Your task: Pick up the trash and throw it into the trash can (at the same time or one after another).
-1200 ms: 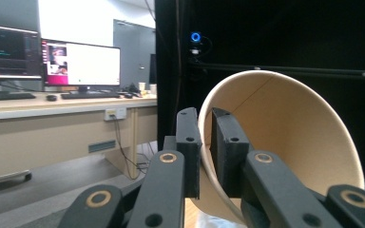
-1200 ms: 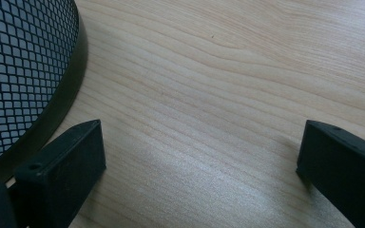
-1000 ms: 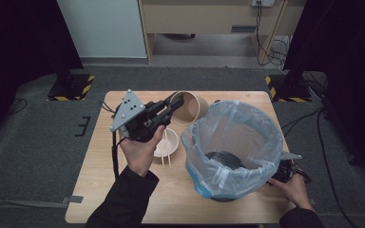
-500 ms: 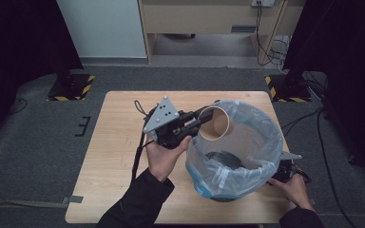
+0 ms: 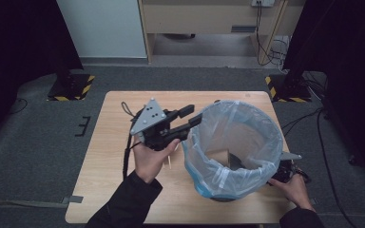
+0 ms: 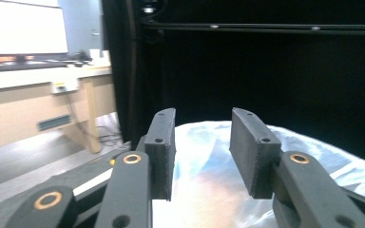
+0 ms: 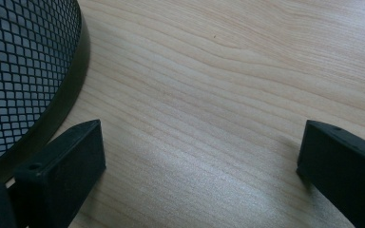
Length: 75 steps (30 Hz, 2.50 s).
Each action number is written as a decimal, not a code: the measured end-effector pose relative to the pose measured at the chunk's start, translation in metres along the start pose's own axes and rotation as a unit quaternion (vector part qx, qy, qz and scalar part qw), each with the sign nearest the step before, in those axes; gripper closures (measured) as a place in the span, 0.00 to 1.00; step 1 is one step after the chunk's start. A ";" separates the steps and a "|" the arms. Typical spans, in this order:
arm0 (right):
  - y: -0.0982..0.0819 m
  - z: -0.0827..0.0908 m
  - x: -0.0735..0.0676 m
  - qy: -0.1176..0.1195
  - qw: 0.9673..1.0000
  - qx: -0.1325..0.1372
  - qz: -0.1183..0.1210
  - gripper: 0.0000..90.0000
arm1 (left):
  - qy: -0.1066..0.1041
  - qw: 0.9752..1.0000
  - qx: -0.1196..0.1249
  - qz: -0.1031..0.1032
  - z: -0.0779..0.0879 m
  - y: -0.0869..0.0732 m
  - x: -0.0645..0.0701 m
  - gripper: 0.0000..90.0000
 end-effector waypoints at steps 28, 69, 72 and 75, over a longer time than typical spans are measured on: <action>0.000 0.000 0.000 -0.001 1.000 0.000 0.000 0.03 | 0.204 0.963 -0.166 0.063 0.036 -0.170 -0.125 0.50; -0.001 0.001 -0.001 0.001 1.000 -0.001 0.002 0.02 | 0.242 0.922 -0.273 0.126 0.018 -0.265 -0.147 0.85; -0.001 0.001 -0.001 0.000 1.000 -0.001 0.002 0.02 | 0.244 0.920 -0.279 0.129 0.020 -0.267 -0.148 0.91; -0.001 0.001 -0.001 0.000 1.000 -0.001 0.002 0.02 | 0.247 0.919 -0.280 0.130 0.021 -0.267 -0.148 0.94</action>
Point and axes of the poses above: each handheld gripper's, and its own axes: z roughly backward along the jaws, y roughly out of its top, x roughly to its right, the point moved 9 cm from there along -z, roughly forward along the jaws, and after that the axes turned 3 degrees about -y, right-handed, at the moved point
